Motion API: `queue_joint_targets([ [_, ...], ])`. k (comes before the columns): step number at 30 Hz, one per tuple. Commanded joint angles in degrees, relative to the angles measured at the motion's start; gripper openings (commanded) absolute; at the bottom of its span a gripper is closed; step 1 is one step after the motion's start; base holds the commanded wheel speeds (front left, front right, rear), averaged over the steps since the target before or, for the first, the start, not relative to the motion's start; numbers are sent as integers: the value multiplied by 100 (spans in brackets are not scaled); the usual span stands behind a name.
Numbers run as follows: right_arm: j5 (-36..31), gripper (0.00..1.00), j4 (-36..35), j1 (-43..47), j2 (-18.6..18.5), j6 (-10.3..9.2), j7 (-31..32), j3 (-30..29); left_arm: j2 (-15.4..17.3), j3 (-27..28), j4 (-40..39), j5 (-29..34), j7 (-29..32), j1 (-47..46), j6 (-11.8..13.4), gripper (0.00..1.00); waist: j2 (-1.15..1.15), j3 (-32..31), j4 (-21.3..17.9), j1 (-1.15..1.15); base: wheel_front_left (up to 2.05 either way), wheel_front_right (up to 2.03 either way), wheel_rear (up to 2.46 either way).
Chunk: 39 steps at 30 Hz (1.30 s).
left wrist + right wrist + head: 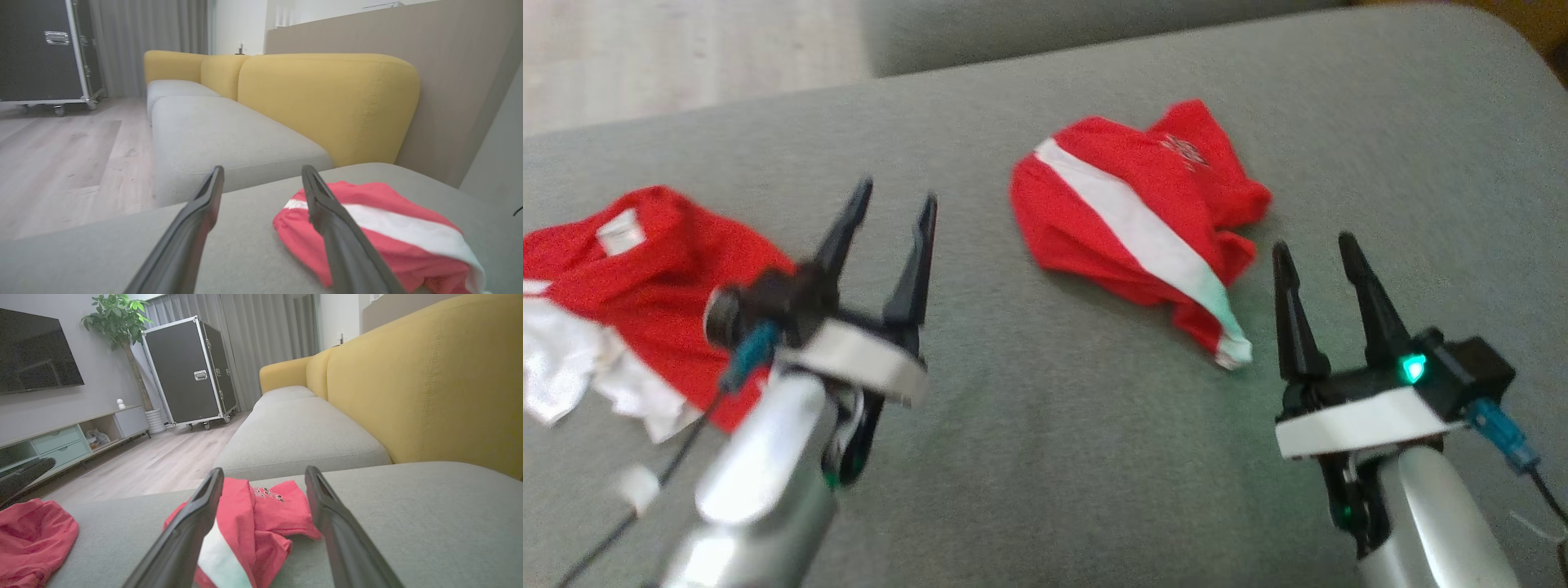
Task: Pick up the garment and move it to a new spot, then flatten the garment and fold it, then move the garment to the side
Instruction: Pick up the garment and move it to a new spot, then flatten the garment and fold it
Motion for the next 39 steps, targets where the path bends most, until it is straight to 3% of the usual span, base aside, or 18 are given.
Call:
queue_joint_targets([
  [1,-41,100,-114,59,-14,24,-61,65,144,321,-330,145,-52,140,10,100,0,-351,438,0,0,0,0],
  [6,-97,100,-11,276,-14,24,-61,54,42,802,-837,381,-53,1083,40,100,0,-554,690,0,0,0,0],
  [13,-84,100,74,409,-14,24,-61,64,-291,1363,-1224,663,-53,1941,25,100,0,-644,755,0,0,0,0],
  [23,-266,100,217,319,-14,24,-61,87,-691,1857,-1304,1098,-53,2186,-271,100,0,-616,778,0,0,0,0],
  [29,-506,100,890,-174,-14,24,-61,207,-831,1945,-1147,1207,-53,2172,-417,100,0,-558,882,0,0,0,0],
  [39,-721,100,2655,-1380,-41,24,-22,56,-951,1800,-973,1291,-53,1973,-496,100,0,-215,1255,0,0,0,0],
])
